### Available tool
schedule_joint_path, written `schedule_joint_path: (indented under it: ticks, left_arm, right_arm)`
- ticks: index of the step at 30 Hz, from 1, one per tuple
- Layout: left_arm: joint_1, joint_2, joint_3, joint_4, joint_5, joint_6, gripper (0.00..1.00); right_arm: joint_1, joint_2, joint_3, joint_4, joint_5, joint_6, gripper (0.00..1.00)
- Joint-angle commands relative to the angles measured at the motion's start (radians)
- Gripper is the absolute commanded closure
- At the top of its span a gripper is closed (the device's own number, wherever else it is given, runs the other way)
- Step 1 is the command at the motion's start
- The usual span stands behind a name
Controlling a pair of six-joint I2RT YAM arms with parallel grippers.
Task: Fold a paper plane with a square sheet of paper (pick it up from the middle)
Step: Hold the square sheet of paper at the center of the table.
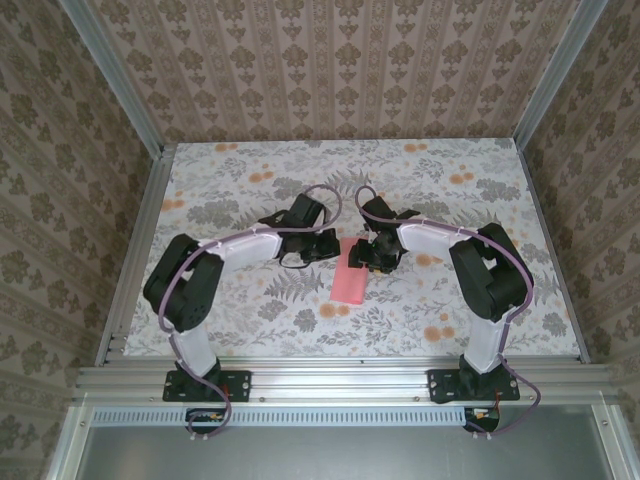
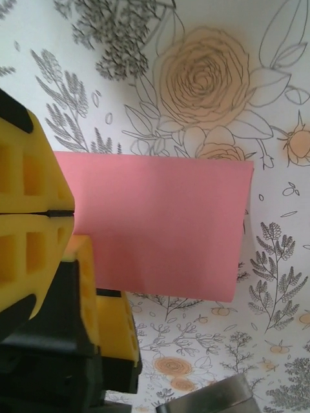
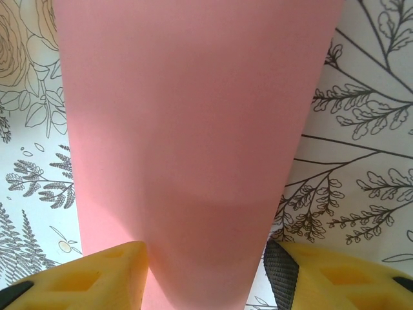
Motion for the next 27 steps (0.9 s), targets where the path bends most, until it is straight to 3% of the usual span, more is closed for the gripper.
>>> schedule_joint_path:
  ticks: [1, 27]
  left_arm:
    - [-0.017, 0.045, 0.056, -0.044, 0.033, -0.008, 0.95]
    - [-0.044, 0.237, 0.1, -0.138, -0.021, 0.013, 0.99]
  right_arm:
    - [-0.001, 0.058, -0.015, -0.045, 0.07, 0.013, 0.44]
    - [0.003, 0.046, -0.015, -0.02, 0.053, 0.027, 0.42]
